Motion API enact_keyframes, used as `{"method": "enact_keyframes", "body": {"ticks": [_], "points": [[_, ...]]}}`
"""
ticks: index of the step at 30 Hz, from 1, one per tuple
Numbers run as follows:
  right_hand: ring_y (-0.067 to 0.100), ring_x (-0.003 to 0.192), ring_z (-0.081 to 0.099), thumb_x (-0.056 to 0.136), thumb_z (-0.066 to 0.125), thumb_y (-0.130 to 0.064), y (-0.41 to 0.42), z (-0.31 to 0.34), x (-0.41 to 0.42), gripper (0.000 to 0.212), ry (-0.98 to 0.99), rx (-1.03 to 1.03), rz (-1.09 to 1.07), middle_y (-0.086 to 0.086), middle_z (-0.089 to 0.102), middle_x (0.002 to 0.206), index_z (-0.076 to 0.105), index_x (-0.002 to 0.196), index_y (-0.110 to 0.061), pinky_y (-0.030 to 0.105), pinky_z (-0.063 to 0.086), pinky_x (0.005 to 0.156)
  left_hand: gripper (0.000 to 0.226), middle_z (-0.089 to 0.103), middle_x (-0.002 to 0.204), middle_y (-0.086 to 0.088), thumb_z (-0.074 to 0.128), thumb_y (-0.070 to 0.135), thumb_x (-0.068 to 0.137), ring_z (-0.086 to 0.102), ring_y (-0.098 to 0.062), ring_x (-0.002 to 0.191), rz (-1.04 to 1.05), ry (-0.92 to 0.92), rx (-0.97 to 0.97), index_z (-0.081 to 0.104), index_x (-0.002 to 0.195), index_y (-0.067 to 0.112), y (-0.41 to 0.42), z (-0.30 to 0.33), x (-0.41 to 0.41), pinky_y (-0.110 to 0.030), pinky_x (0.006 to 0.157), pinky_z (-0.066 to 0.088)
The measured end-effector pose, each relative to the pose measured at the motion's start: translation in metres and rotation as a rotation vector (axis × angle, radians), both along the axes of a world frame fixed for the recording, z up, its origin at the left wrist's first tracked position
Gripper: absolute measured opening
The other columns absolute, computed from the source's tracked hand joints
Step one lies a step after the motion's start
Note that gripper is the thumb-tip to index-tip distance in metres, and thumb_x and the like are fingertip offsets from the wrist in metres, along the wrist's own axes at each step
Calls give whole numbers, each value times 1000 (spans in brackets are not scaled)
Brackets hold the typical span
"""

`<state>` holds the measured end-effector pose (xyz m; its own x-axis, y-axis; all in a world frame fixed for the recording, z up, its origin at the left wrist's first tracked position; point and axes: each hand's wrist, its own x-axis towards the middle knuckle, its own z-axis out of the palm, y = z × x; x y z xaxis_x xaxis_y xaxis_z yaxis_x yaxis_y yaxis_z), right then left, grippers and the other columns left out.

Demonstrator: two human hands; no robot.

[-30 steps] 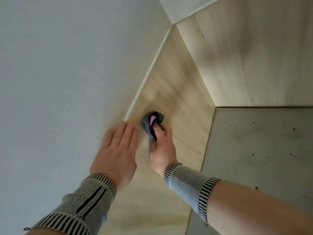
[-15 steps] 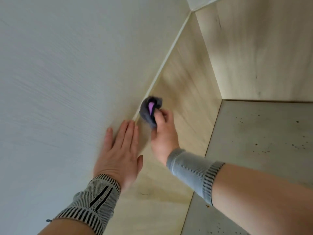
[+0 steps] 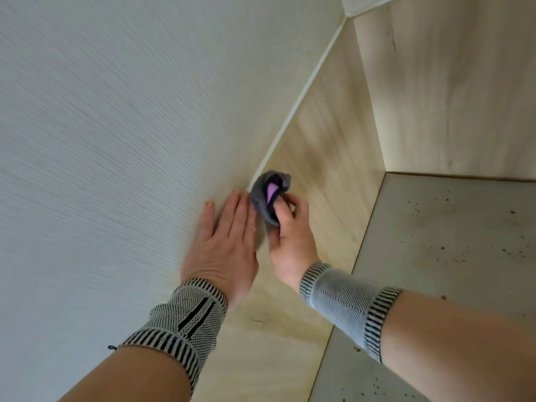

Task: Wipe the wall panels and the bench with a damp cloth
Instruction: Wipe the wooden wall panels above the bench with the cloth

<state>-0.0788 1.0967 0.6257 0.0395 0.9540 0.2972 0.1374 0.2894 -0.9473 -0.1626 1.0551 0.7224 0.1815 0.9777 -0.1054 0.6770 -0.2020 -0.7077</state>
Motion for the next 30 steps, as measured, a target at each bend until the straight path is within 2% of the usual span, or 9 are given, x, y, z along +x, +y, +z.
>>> {"method": "enact_keyframes", "body": {"ticks": [6,9,12,16,19,22,26,28,30], "points": [[19,88,50,97,42,-5,69,9,24,50,66,-349,-134,5,31,133,35,145,-17,15,34,81,76,-34,157,-15,15,38,101,-30,-31,145,-16,28,25,-44,132,1,0,-1,0,-52,99,-38],[18,94,54,95,48,-5,25,3,12,49,8,-200,-36,1,29,132,39,142,-17,23,46,88,75,-37,155,-15,13,38,101,-33,-31,144,-11,40,10,-42,135,1,1,-1,0,-52,97,-39],[12,93,54,91,54,-1,-17,-10,5,60,-97,-72,109,0,27,136,35,145,-19,27,51,89,73,-50,141,-14,12,40,102,-43,-30,136,6,27,-10,-42,134,3,1,-1,0,-52,98,-39],[28,90,58,90,52,-2,47,-3,21,55,-64,-171,-44,9,30,134,33,141,-12,40,52,87,77,-51,138,-13,16,40,101,-36,-32,142,-6,4,-16,-46,130,7,1,-3,-1,-53,98,-40],[28,103,56,91,50,-2,107,10,40,56,-69,-197,-187,11,36,134,34,143,-12,32,47,94,76,-49,143,-10,17,40,101,-34,-31,143,-15,7,3,-44,134,10,3,-5,-3,-53,99,-39],[27,107,54,86,50,3,97,10,39,57,-66,-133,-204,10,39,131,40,140,-12,32,46,98,77,-34,157,-12,22,40,101,-30,-31,145,-45,8,30,-39,138,11,2,-7,-5,-51,101,-39],[28,116,51,82,58,5,29,-9,23,59,-102,59,47,9,35,137,44,137,-11,36,47,99,83,2,162,-14,49,40,90,-1,-31,149,-103,-9,79,2,152,9,4,-9,-11,-52,115,-23],[28,114,52,81,64,-3,39,-8,28,57,-110,55,31,9,37,136,43,134,-9,38,50,95,85,16,161,-16,58,37,85,11,-32,148,-111,-22,86,15,151,7,6,-9,-12,-52,118,-16],[26,110,53,84,66,-12,65,0,32,51,-50,-60,-66,10,42,130,44,130,-6,35,48,92,85,7,163,-14,52,40,89,3,-31,149,-91,18,76,6,153,9,6,-10,-11,-53,116,-19]]}}
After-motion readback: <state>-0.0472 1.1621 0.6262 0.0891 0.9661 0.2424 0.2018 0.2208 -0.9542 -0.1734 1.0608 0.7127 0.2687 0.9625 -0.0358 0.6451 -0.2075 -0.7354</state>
